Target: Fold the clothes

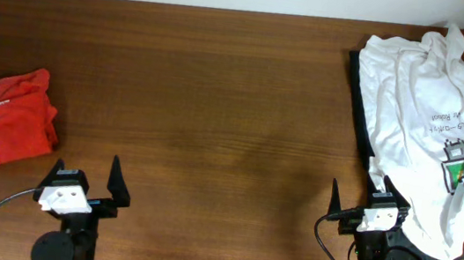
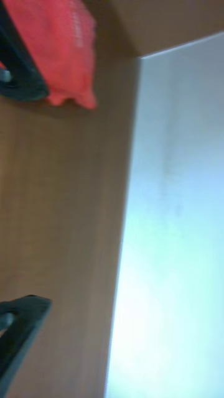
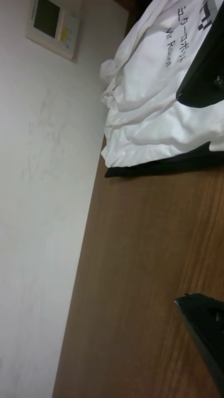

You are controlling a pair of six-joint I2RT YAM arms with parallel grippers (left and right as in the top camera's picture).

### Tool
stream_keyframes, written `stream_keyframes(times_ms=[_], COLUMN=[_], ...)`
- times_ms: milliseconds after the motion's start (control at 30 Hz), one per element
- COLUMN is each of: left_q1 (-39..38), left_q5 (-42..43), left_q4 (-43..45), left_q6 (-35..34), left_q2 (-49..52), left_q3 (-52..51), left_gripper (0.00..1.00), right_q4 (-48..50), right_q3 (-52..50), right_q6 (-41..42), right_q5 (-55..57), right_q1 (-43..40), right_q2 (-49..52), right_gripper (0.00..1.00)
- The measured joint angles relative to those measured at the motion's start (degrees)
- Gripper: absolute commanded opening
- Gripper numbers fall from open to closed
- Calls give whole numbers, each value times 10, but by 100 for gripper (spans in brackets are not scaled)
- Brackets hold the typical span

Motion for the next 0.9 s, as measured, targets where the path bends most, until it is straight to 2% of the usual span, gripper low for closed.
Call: stream_keyframes(times_ms=[200,300,567,900], left_q1=[0,0,0,0], left_q5=[25,30,41,48], left_q4=[143,183,114,113], left_q6=[43,51,70,70], left_q2=[-2,-2,-2,-3], left_q3=[-76,-109,-120,-121], left_gripper=[99,99,99,99], right_q4=[0,0,0,0], right_q3=[0,0,0,0], right_q6=[0,0,0,0], right_q5=[0,0,0,0], right_q1=[0,0,0,0], right_q2=[0,0,0,0], right_gripper=[99,99,99,99])
